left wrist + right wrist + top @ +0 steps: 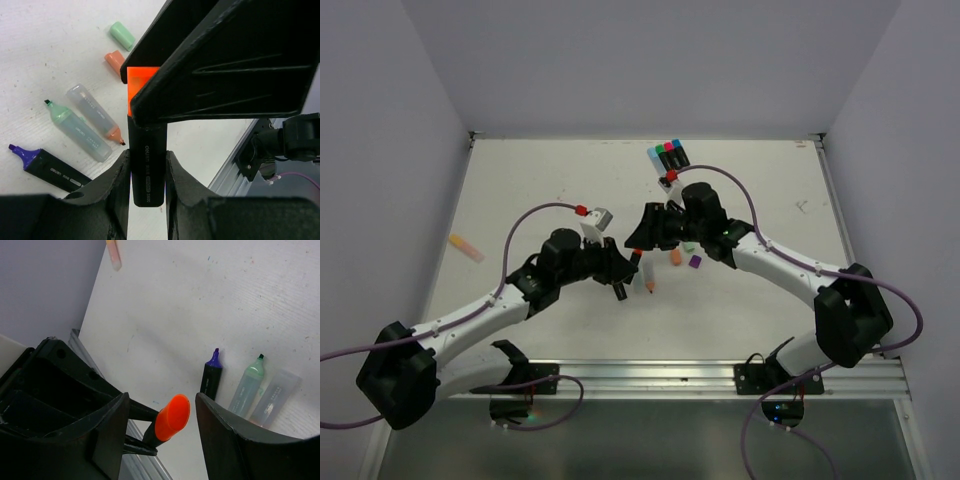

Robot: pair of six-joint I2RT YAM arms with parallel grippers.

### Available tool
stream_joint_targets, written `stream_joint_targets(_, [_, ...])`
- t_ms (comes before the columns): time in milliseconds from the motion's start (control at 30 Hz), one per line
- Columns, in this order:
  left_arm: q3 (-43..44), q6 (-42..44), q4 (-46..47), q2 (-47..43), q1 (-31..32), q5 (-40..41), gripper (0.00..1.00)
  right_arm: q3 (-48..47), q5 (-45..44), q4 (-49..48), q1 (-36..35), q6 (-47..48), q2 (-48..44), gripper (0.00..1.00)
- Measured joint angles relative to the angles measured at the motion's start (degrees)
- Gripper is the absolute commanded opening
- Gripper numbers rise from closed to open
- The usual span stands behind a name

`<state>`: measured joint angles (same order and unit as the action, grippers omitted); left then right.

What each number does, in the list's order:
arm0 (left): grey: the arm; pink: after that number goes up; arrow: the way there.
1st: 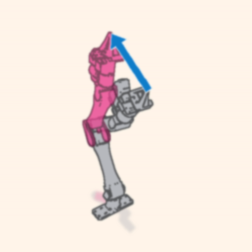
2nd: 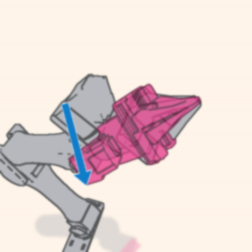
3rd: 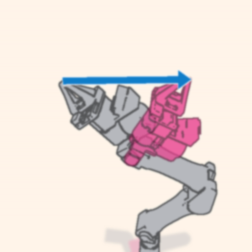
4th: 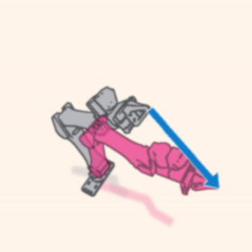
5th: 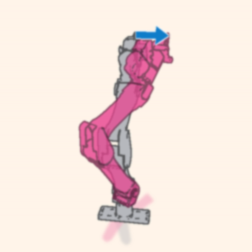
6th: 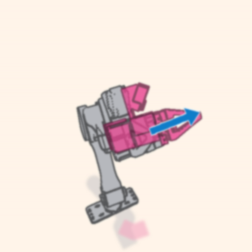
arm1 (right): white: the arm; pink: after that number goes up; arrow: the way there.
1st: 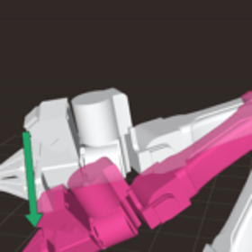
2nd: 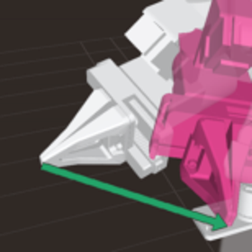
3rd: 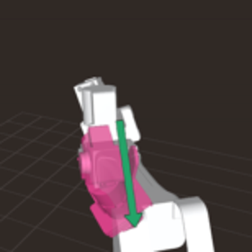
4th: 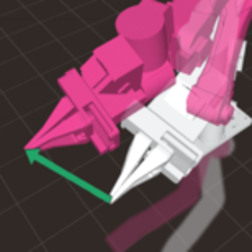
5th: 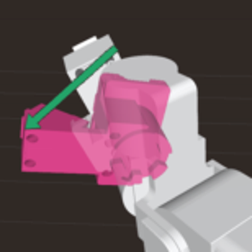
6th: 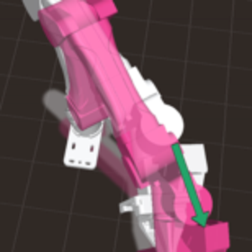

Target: Open the pen caps

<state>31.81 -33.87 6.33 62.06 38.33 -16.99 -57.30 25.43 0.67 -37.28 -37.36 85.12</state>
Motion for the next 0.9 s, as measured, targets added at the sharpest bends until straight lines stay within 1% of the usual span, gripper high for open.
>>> stream_joint_targets(133, [1.2, 0.02, -0.07, 0.0, 1.25, 2.1, 0.0, 0.0, -0.42, 0.02, -0.13, -0.39, 0.0, 0.47])
stream_joint_targets(167, [1.36, 0.02, -0.11, 0.0, 1.4, 2.47, 0.0, 0.0, -0.44, 0.02, -0.22, -0.44, 0.0, 0.39])
stream_joint_targets(200, [1.49, 0.02, -0.22, 0.0, 1.55, 2.78, 0.0, 0.0, -0.44, 0.0, -0.26, -0.46, 0.0, 0.32])
stream_joint_targets(300, [1.75, 0.17, -0.63, 0.11, 1.84, 3.48, 0.0, 0.02, -1.05, -0.17, -0.37, -1.66, 0.0, 0.0])
stream_joint_targets(333, [1.79, 0.28, -0.68, 0.33, 1.92, 3.74, 0.0, 0.0, -1.44, -0.22, -0.52, -1.62, 0.0, 0.0])
stream_joint_targets(367, [1.84, 0.33, -1.01, 0.39, 1.99, 3.78, 0.05, 0.0, -1.84, 0.09, -0.63, -1.66, 0.0, 0.0])
stream_joint_targets(400, [1.84, 0.44, -1.27, 0.42, 2.01, 3.8, 0.23, 0.02, -1.97, 0.26, -0.7, -1.7, 0.0, 0.0])
stream_joint_targets(467, [1.84, 0.5, -1.29, 0.46, 2.21, 3.98, 0.39, 0.07, -2.05, 0.39, -0.76, -1.77, -0.02, 0.0])
stream_joint_targets(500, [1.84, 0.59, -1.33, 0.46, 2.23, 4.13, 0.49, 0.15, -2.08, 0.33, -0.76, -2.01, -0.07, 0.0])
stream_joint_targets(600, [1.84, 0.5, -1.22, 0.46, 2.21, 4.74, 0.55, 1.4, -2.49, 0.37, -0.85, -2.36, -0.59, 0.0])
stream_joint_targets(900, [1.84, 0.44, 0.76, 2.51, 2.49, 4.74, 0.57, 2.47, -2.93, 0.63, -0.85, -4.24, -2.84, 0.0])
